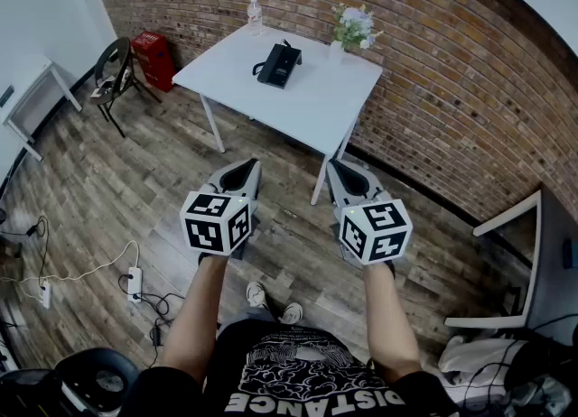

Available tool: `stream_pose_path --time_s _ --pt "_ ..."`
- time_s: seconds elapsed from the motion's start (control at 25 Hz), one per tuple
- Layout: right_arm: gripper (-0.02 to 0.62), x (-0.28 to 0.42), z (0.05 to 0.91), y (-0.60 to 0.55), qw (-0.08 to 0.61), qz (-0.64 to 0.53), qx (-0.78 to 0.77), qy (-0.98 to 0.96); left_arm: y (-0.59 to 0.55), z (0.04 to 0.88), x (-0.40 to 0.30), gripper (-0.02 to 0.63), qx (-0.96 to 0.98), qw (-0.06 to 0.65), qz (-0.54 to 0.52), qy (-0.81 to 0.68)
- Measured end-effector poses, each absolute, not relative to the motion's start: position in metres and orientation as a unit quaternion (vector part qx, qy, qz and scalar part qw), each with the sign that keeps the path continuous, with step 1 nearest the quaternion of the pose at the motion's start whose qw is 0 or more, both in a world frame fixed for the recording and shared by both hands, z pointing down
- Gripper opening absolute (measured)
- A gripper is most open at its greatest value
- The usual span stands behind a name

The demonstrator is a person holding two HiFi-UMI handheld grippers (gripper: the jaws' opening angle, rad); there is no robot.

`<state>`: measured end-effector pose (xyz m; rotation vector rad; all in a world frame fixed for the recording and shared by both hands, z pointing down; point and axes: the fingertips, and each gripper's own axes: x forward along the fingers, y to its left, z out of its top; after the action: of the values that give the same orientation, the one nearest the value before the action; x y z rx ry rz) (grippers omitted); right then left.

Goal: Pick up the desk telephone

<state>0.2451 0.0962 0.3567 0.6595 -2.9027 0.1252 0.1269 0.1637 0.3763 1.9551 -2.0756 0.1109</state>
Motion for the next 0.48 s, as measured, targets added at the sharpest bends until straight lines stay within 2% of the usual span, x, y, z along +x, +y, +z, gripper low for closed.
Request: stream_pose_path --time_s 0.48 --pt "0.003 0.237 0.363 0.078 0.073 0.047 0.223 -0.971 0.165 0.387 0.102 0.009 0.656 0.147 0.032 -0.739"
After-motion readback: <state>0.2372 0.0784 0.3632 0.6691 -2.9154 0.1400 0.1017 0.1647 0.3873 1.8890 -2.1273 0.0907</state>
